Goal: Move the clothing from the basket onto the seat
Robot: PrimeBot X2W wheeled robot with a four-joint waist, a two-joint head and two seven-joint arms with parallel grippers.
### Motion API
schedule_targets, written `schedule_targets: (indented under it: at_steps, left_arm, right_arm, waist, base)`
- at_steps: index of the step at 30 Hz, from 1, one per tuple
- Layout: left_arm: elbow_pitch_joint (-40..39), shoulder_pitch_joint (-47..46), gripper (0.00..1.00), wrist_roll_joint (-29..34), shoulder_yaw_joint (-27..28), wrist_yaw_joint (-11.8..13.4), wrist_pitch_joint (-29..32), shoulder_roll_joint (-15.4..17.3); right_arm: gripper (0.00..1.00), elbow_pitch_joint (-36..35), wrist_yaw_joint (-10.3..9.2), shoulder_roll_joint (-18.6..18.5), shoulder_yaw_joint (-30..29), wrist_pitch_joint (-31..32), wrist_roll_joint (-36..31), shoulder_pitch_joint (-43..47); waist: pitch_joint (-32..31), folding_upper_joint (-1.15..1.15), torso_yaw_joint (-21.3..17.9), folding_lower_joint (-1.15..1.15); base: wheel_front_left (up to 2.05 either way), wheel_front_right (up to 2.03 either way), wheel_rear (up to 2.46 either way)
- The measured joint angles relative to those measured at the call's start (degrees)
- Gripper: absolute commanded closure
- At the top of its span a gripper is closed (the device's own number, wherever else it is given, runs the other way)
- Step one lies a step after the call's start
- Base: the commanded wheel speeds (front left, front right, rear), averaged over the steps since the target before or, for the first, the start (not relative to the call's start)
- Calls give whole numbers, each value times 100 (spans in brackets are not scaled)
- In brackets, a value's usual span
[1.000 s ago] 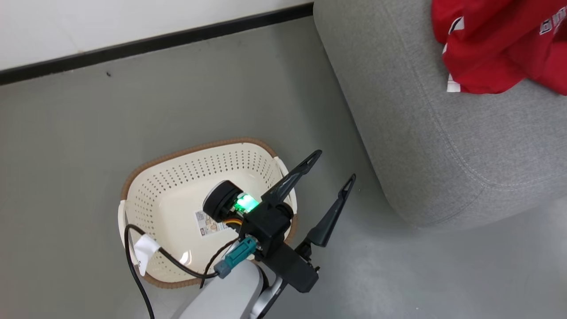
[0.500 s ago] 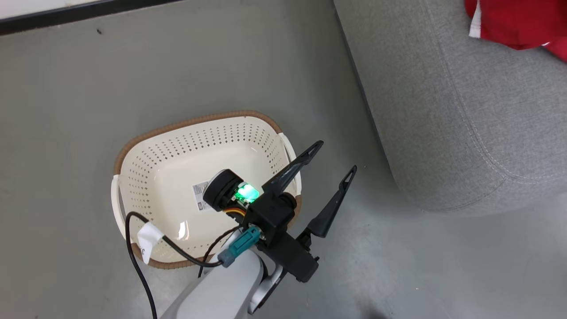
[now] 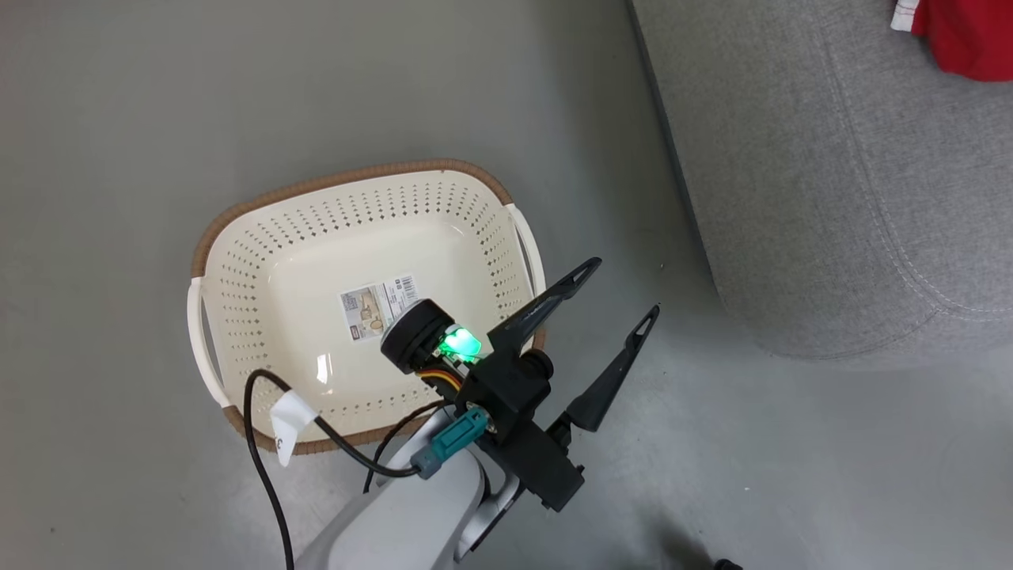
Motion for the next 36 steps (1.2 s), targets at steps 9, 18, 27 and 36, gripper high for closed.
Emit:
schedule_targets:
  at_steps: [9,18,27,36]
  left_arm:
    - [83,-24,0,86,3,0,0,2]
    - [90,-196,0,87,-34,4,0,2]
    - [155,-257,0,34,-22,36,0,2]
    - [170,-333,0,-66,-38,53,0,0]
  right_arm:
    - [100,410,-49,380,91,0,54,-20]
    - [100,873,-63,896,364,159,94,-33]
    - [100,1313,116,1276,488,159,301,103]
    - [0,1457,160,1370,521,96,328,253]
  waist:
    - [406,0,122,0]
    - [747,0,256,1]
    - [830,0,320,0]
    - [706,0,370,0]
  base:
    - [0,0,0]
    - [0,0,0]
    - [0,0,0]
    - [0,0,0]
